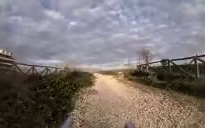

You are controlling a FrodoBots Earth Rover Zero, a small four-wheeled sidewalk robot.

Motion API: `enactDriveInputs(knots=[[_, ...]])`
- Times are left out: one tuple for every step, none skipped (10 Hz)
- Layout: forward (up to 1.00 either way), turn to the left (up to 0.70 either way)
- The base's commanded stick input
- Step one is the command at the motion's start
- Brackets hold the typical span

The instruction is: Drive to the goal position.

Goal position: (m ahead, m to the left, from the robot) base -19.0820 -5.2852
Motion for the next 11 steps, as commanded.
enactDriveInputs(knots=[[0.5, 0.0], [0.5, 0.0], [0.5, 0.0], [0.5, 0.0], [0.5, 0.0], [0.5, 0.0], [0.5, 0.0], [0.5, 0.0], [0.5, 0.0], [0.5, 0.0], [0.5, 0.0]])
